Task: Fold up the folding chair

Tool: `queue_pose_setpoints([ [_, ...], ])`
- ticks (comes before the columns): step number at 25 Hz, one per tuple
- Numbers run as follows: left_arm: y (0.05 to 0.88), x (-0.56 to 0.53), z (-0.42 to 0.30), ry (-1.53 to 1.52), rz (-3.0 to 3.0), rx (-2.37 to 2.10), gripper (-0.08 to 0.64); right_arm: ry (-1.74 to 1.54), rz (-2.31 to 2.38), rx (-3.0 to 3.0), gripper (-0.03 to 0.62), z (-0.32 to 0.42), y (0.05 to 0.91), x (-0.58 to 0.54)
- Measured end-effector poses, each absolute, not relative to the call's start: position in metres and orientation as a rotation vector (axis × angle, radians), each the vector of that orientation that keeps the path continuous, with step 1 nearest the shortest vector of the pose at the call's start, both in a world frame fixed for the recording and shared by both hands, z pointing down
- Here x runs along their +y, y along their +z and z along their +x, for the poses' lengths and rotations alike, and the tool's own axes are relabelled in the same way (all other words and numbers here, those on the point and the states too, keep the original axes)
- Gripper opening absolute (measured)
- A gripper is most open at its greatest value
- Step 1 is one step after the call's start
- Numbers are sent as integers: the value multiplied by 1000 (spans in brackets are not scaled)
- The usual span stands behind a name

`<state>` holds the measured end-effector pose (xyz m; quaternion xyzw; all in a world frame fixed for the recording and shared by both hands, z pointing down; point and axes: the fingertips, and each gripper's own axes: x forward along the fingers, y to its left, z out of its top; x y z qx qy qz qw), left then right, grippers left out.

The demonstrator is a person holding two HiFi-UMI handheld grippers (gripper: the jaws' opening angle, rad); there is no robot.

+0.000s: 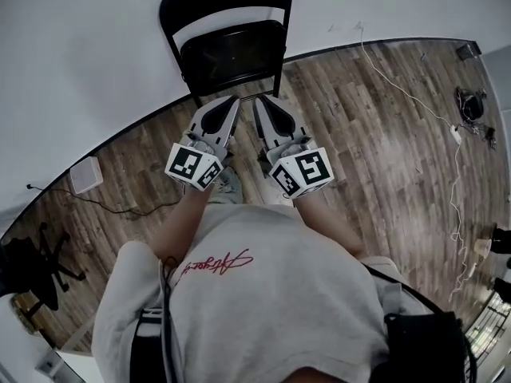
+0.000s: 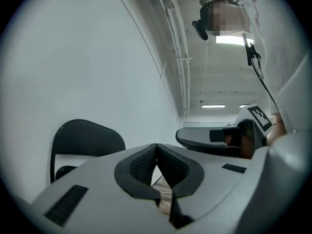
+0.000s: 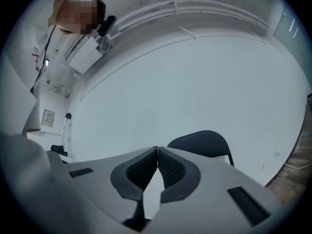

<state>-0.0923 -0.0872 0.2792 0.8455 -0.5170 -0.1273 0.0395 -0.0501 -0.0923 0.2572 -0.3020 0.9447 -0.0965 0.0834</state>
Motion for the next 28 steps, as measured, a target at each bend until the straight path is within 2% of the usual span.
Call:
queue_pose_setpoints([
  [6,267,-5,-56,-316,2571,-1625,17,-178,-844,2847,17,-11,232,-18],
  [13,234,30,-28,-282,2714,-1633,17,-104,-908,2836,17,8,222,12],
  [28,237,75,-59,-327,2627,-1652,17,-111,-904,2854,17,-24,221,62],
])
